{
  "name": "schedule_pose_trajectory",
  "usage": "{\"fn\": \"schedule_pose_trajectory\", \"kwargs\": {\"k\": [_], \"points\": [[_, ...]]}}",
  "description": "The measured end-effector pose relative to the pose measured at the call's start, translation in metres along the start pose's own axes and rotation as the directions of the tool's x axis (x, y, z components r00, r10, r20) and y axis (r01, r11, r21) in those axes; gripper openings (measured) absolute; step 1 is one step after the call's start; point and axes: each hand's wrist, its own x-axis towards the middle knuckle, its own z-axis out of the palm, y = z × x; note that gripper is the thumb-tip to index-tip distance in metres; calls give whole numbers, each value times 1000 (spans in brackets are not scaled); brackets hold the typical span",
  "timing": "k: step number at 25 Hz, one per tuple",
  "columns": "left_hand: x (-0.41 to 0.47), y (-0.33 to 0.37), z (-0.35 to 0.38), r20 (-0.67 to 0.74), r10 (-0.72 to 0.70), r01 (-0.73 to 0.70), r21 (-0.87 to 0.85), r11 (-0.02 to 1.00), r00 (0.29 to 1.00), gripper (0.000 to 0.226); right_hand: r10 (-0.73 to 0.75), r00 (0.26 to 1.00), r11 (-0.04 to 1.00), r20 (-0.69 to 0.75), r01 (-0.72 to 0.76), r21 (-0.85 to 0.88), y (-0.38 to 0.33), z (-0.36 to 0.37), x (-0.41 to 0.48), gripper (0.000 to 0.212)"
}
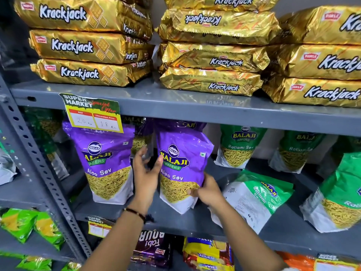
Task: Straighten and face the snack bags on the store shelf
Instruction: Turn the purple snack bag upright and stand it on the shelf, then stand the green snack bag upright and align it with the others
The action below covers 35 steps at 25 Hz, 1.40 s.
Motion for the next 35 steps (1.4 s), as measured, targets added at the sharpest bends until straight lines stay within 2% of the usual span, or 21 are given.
{"fn": "schedule_pose_trajectory", "kwargs": {"k": [2, 4, 6, 11, 13, 15, 16, 17, 19, 20, 22, 24, 26, 27, 28, 29, 30, 31, 33, 34, 35], "points": [[18, -2, -1, 179, -201, 228, -143, 963, 963, 44, 55, 996, 998, 69, -53, -23, -10, -12, 9, 42], [28, -4, -3, 274, -228, 278, -161, 947, 934, 26, 100, 987, 994, 123, -95, -48, -15, -17, 20, 34], [30, -8, -6, 232, -192, 230, -151, 961, 954, 13, 127, 984, 989, 122, -116, -91, -16, -19, 31, 34], [21, -6, -1, 140, -174, 200, -199, 959, 975, 15, 99, 989, 993, 114, -91, -74, -3, -13, 37, 32], [9, -1, 1, -53, -104, 95, -149, 984, 993, 23, 76, 991, 997, 114, -72, -40, -1, -15, 33, 37], [-13, -3, 7, -326, 153, -82, 222, 972, 933, 27, 45, 999, 998, 23, -46, 46, -4, -27, 23, 44], [-32, -2, 16, -340, 295, -161, 370, 915, 893, 26, 33, 997, 995, -63, -27, 93, -7, -39, 16, 41], [-51, 2, 29, -256, 376, -250, 414, 875, 891, 25, 13, 988, 992, -152, 6, 122, -11, -53, 8, 37], [-74, 8, 64, 67, 377, -380, 292, 878, 924, 22, -33, 952, 994, -303, 63, 89, -8, -85, -13, 37], [-79, 5, 83, 234, 354, -409, 258, 875, 906, 19, -40, 933, 997, -358, 58, 40, -2, -102, -25, 37], [-76, -6, 125, 466, 236, -389, 266, 882, 853, 16, 3, 886, 998, -464, -32, -56, 23, -133, -51, 35], [-60, -24, 167, 588, 34, -265, 312, 912, 808, 18, 123, 824, 979, -553, -193, -70, 52, -150, -72, 25], [-44, -45, 195, 662, -240, -122, 452, 884, 710, 14, 304, 796, 945, -524, -320, 62, 74, -153, -88, 19], [-37, -58, 207, 664, -380, -93, 561, 822, 644, 26, 398, 797, 917, -454, -356, 179, 79, -151, -95, 24], [-29, -75, 215, 658, -466, -76, 621, 780, 591, 49, 463, 811, 882, -356, -385, 271, 81, -148, -100, 26], [-25, -87, 217, 682, -510, -85, 638, 765, 524, 73, 483, 832, 858, -274, -387, 336, 79, -143, -104, 25], [-23, -98, 221, 689, -543, -70, 647, 759, 480, 87, 482, 847, 850, -225, -388, 357, 76, -140, -105, 21], [-23, -98, 223, 685, -557, -2, 632, 775, 470, 83, 471, 859, 848, -201, -378, 372, 74, -140, -104, 21], [-19, -101, 223, 617, -643, 129, 668, 733, 453, 45, 469, 861, 836, -197, -360, 415, 70, -141, -97, 21], [-17, -97, 221, 576, -681, 168, 695, 699, 451, 35, 479, 856, 819, -197, -354, 451, 69, -140, -93, 19], [-15, -95, 217, 565, -724, 237, 699, 675, 397, 34, 482, 856, 802, -189, -344, 487, 69, -139, -90, 18]]}}
